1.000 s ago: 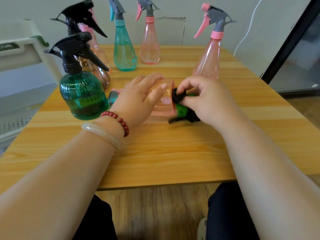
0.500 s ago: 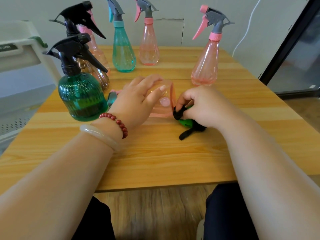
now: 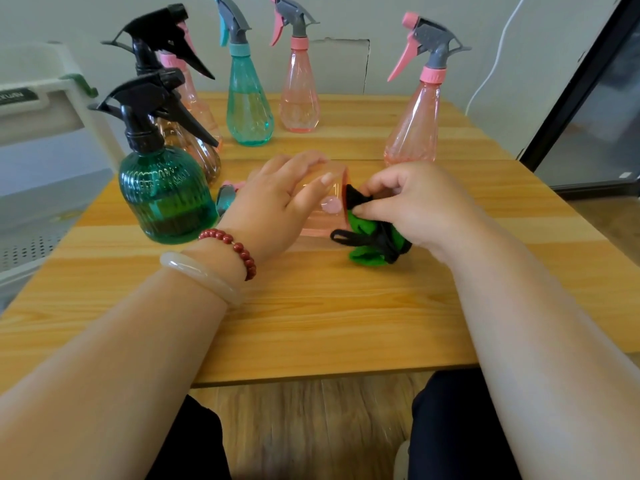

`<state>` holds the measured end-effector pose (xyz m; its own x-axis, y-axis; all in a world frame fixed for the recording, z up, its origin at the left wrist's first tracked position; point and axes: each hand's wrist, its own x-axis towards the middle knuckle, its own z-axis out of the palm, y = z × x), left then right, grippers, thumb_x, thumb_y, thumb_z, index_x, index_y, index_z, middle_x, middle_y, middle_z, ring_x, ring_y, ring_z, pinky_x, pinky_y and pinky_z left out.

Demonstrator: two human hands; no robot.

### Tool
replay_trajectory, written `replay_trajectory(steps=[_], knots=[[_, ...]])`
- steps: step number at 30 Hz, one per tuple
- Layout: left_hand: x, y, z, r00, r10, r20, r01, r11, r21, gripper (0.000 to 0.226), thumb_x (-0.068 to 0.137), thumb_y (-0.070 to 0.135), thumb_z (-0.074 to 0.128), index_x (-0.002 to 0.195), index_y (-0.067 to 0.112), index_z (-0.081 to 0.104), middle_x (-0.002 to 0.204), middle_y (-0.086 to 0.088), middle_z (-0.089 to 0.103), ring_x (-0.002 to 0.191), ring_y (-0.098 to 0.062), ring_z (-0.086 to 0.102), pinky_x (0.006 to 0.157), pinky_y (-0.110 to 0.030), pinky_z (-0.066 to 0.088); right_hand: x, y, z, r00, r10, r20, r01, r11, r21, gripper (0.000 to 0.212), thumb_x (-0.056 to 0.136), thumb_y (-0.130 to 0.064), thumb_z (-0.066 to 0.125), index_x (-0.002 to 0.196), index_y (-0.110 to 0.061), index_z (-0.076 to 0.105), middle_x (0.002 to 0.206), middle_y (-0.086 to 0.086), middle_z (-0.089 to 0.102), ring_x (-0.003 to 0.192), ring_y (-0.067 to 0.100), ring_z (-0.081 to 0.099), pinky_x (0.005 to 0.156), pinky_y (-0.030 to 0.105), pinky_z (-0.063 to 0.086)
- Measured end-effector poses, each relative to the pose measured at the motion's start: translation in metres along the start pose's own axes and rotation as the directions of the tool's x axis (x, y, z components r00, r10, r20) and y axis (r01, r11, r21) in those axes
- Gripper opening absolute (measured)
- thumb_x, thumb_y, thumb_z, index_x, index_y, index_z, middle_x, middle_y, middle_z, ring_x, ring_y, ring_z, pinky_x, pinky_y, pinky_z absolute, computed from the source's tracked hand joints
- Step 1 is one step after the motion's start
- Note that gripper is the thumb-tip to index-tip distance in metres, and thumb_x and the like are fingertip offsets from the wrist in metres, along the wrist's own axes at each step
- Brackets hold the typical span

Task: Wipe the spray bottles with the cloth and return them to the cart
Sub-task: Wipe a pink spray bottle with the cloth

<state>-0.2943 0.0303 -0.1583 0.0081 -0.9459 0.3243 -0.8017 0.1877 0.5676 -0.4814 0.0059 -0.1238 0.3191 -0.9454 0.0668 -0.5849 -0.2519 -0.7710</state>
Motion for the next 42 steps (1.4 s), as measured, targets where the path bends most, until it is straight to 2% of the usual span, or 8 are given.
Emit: replay_trajectory(steps=[5,10,13,18,26,30,38,42], knots=[[0.002,0.002,0.001,1.000,-0.011,0.000,0.011,1.000,0.015,0.059,0.095,0.063,0.028,0.144,0.033,0.042,0.141,0.000,0.046,0.131,-0.022,0.040,0.102,-0.036,0.033,0.007,0.005,0.011,0.990,0.131,-0.050,-0.136,0.985,-0.106,0.005,0.090,-0.023,0.069,0.093,-0.026,0.069,0.087,-0.005,0.067,0.082,0.015,0.064,0.071,0.028,0.050],[0.002,-0.002,0.001,1.000,0.013,-0.003,-0.013,1.000,0.008,0.066,0.091,0.070,0.026,0.143,0.033,0.043,0.139,0.000,0.048,0.129,-0.021,0.041,0.100,-0.036,0.034,0.009,-0.001,0.010,0.987,0.144,-0.071,-0.137,0.986,0.093,0.008,0.087,-0.021,0.073,0.082,-0.025,0.070,0.082,-0.003,0.071,0.076,0.016,0.068,0.073,0.031,0.056],[0.002,-0.002,0.002,1.000,0.006,0.001,-0.006,1.000,0.018,0.062,0.093,0.067,0.028,0.143,0.034,0.042,0.139,0.001,0.047,0.130,-0.021,0.040,0.099,-0.033,0.032,0.013,0.001,0.016,0.981,0.178,-0.083,-0.185,0.978,-0.091,0.005,0.092,-0.022,0.066,0.097,-0.024,0.069,0.089,0.000,0.068,0.073,0.014,0.061,0.063,0.025,0.047],[0.001,-0.002,0.001,1.000,0.003,-0.008,-0.004,1.000,-0.013,0.074,0.082,0.073,0.020,0.141,0.035,0.044,0.136,0.003,0.049,0.126,-0.019,0.042,0.098,-0.033,0.034,0.012,-0.012,0.009,0.978,-0.037,-0.204,0.033,0.999,-0.022,0.018,0.093,-0.021,0.066,0.079,-0.031,0.062,0.075,-0.018,0.057,0.073,0.008,0.057,0.063,0.023,0.042],[0.000,-0.003,0.001,1.000,0.017,-0.003,-0.017,1.000,-0.009,0.067,0.088,0.071,0.025,0.141,0.035,0.044,0.136,0.003,0.049,0.127,-0.018,0.042,0.100,-0.034,0.034,0.016,-0.005,0.012,0.972,-0.077,-0.220,0.098,0.991,0.087,0.018,0.093,-0.016,0.065,0.104,-0.029,0.073,0.095,-0.012,0.069,0.094,0.011,0.066,0.088,0.029,0.053],[0.002,0.000,0.001,1.000,-0.004,-0.007,0.004,1.000,-0.004,0.052,0.098,0.061,0.032,0.141,0.035,0.044,0.137,0.002,0.048,0.128,-0.020,0.042,0.101,-0.035,0.034,0.017,-0.004,0.017,0.964,-0.087,-0.252,0.094,0.996,0.015,0.019,0.096,-0.016,0.059,0.105,-0.027,0.073,0.086,-0.015,0.064,0.083,0.009,0.060,0.066,0.008,0.042],[0.001,0.000,0.000,1.000,-0.008,-0.004,0.008,1.000,-0.005,0.049,0.099,0.055,0.033,0.143,0.034,0.042,0.138,0.002,0.047,0.129,-0.018,0.040,0.099,-0.032,0.032,0.015,0.001,0.013,0.977,-0.049,-0.209,0.051,0.999,0.004,0.013,0.093,-0.016,0.064,0.101,-0.026,0.067,0.090,-0.018,0.063,0.079,-0.004,0.056,0.064,0.007,0.041],[0.001,0.000,-0.001,1.000,0.006,0.004,-0.006,1.000,0.003,0.056,0.096,0.063,0.030,0.143,0.035,0.042,0.139,0.001,0.047,0.129,-0.019,0.041,0.101,-0.035,0.034,0.015,0.005,0.014,0.992,0.053,-0.115,-0.072,0.983,-0.167,0.008,0.091,-0.017,0.064,0.094,-0.024,0.064,0.094,-0.006,0.065,0.080,0.011,0.061,0.067,0.027,0.050]])
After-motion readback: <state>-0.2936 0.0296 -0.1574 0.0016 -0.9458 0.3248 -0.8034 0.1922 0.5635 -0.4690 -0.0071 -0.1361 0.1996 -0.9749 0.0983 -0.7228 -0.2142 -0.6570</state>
